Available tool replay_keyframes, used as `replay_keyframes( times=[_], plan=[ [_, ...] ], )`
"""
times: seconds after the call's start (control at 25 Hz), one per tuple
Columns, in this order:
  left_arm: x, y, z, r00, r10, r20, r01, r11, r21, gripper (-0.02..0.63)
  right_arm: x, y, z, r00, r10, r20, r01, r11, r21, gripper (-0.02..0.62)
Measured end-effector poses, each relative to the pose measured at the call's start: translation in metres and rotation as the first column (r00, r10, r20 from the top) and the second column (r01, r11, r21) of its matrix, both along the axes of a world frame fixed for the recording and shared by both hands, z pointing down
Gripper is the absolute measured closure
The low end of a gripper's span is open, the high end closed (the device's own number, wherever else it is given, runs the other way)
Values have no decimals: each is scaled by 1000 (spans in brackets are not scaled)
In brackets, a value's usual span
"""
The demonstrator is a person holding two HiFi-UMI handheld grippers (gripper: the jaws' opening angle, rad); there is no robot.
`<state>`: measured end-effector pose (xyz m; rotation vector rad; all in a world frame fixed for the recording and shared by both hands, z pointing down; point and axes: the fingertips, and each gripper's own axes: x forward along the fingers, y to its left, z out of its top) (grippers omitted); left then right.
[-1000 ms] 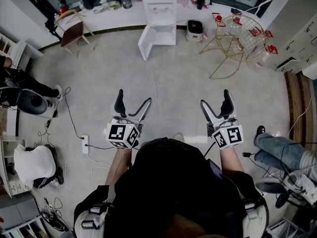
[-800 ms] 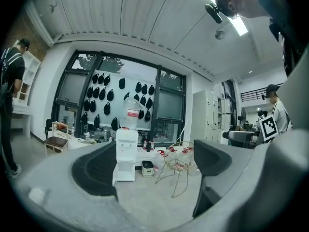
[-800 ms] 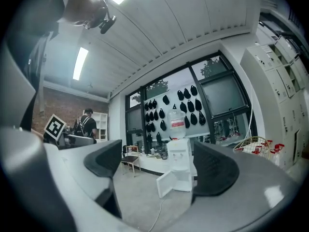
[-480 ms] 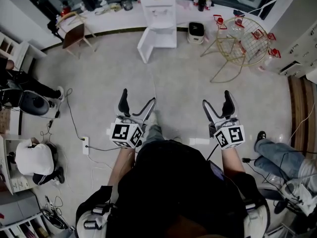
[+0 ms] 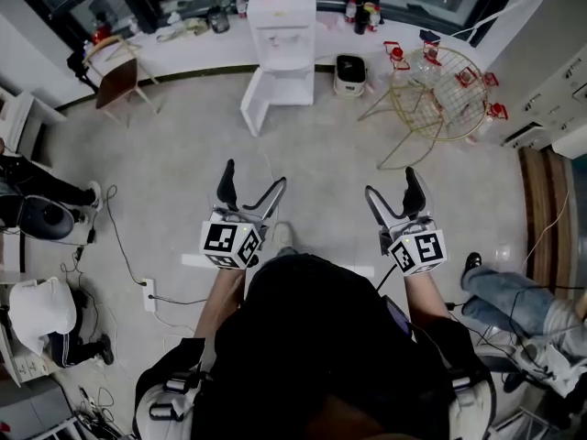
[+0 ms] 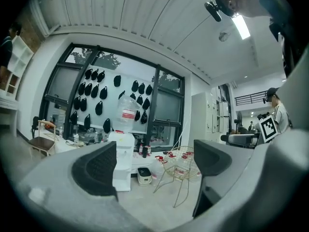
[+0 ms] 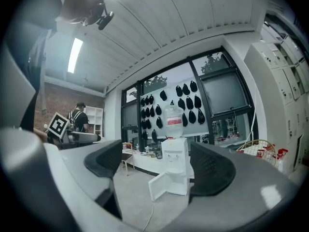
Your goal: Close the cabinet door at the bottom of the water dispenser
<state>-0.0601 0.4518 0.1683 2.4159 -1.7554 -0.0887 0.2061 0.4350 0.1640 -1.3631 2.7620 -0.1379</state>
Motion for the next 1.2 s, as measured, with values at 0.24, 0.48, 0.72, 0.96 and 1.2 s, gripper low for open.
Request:
replay_keyframes(
  times=[0.24,0.48,0.72,0.96,1.2],
  plan=[
    [-42,-55,-7,1000,10,-9,-9,1000,15,107,-37,-56,-6,1000,20,-10,-20,1000,6,160],
    [-96,-92,-2,1000,27,-7,-27,1000,3,109,-88,-97,1,999,28,-16,-28,999,-15,163],
    [-127,-120,11,998,54,-15,-55,998,-18,109,-126,-124,7,999,32,-35,-33,999,-30,163],
    [-126,-142,29,996,89,-17,-89,995,-52,109,-132,-141,17,998,47,-46,-50,997,-65,164],
    [-119,-176,33,995,97,-36,-98,994,-55,109,-130,-177,16,998,49,-42,-52,997,-60,164]
  ],
)
